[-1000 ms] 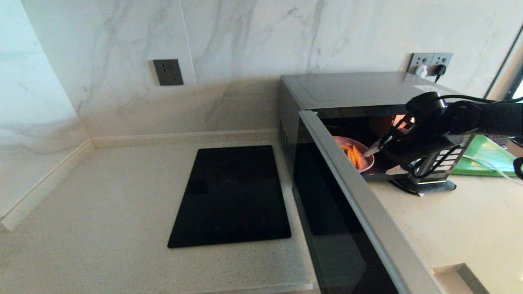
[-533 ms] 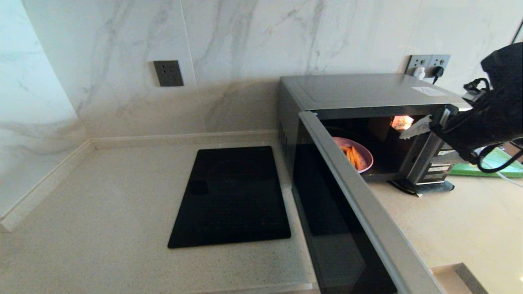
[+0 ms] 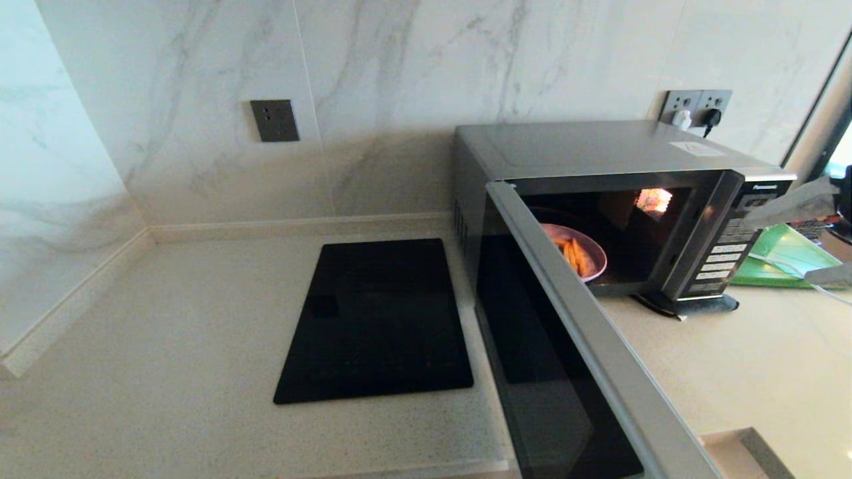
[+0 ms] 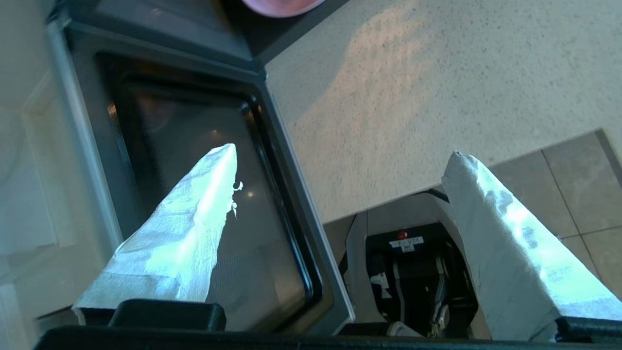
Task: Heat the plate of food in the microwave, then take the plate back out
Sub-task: Close the microwave oven
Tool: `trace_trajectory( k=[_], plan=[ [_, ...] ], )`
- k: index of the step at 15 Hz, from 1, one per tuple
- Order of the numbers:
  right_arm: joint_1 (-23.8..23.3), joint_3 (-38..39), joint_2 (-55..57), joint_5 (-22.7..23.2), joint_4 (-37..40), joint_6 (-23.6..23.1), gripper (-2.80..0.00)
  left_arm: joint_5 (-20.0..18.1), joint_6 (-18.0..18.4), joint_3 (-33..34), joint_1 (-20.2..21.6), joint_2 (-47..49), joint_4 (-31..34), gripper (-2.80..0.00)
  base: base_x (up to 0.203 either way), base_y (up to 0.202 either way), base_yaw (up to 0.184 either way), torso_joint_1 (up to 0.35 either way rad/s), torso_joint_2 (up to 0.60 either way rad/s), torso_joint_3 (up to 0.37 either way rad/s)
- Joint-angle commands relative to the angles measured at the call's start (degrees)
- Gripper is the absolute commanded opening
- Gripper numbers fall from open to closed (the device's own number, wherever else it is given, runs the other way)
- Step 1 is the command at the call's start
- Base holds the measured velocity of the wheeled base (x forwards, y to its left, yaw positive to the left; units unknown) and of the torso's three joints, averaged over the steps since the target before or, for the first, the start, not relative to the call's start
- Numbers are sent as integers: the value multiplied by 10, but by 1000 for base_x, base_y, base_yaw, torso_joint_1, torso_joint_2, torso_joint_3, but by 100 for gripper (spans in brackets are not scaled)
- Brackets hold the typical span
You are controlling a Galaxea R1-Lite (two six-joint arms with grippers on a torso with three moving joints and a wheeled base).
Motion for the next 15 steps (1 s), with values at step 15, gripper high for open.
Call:
trace_trajectory(
  k=[15],
  plan=[
    [385,-152,-24,-9,48,-54,-280,0,-1,0,0,1,0,-280,0,0,0,0,0,0]
  ],
)
